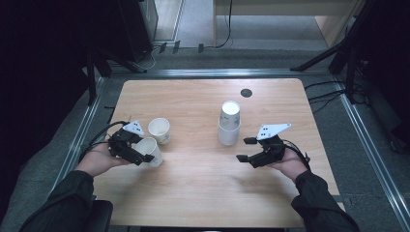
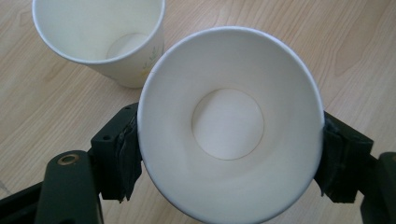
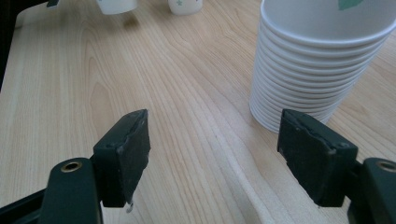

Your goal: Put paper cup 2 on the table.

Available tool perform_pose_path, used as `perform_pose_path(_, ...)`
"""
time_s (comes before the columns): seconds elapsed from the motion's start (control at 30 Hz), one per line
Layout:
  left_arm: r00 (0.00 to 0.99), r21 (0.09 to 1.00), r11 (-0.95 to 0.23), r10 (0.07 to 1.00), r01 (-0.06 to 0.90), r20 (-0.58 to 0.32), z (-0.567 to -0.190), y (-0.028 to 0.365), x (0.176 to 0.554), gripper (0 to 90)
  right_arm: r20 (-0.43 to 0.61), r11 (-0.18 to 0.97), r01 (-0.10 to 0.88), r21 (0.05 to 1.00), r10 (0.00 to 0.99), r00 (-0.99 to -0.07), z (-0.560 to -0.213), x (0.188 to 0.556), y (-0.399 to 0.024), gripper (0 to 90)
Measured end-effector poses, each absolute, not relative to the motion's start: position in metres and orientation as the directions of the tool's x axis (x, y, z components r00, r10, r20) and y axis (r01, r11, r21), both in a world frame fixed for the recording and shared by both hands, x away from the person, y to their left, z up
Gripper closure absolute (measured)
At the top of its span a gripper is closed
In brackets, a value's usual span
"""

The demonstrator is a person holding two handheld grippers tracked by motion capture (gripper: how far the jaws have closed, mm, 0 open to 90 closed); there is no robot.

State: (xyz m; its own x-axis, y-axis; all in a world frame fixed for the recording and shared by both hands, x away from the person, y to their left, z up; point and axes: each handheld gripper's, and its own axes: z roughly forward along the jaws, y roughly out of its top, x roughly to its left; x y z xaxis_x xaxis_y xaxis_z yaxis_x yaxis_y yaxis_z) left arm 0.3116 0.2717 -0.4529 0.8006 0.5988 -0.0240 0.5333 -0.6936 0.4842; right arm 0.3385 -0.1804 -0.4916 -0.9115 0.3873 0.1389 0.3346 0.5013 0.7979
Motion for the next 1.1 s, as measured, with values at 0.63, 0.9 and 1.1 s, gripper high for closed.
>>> perform_pose_path(0.63,0.807,0.453,-0.73,0.589,0.511,0.038,-0.466,0.262,0.314,22.0,0.141,0.491,0.339,0.802,0.396,-0.907,-0.491,0.339,-0.182,26.2)
perform_pose_path(0.9,0.81,0.454,-0.741,0.583,0.495,0.07,-0.469,0.259,0.313,21.5,0.14,0.494,0.338,0.801,0.395,-0.908,-0.491,0.339,-0.182,26.2)
perform_pose_path(1.1,0.812,0.449,-0.751,0.577,0.485,0.089,-0.471,0.258,0.314,21.3,0.142,0.489,0.34,0.803,0.396,-0.907,-0.491,0.339,-0.182,26.2)
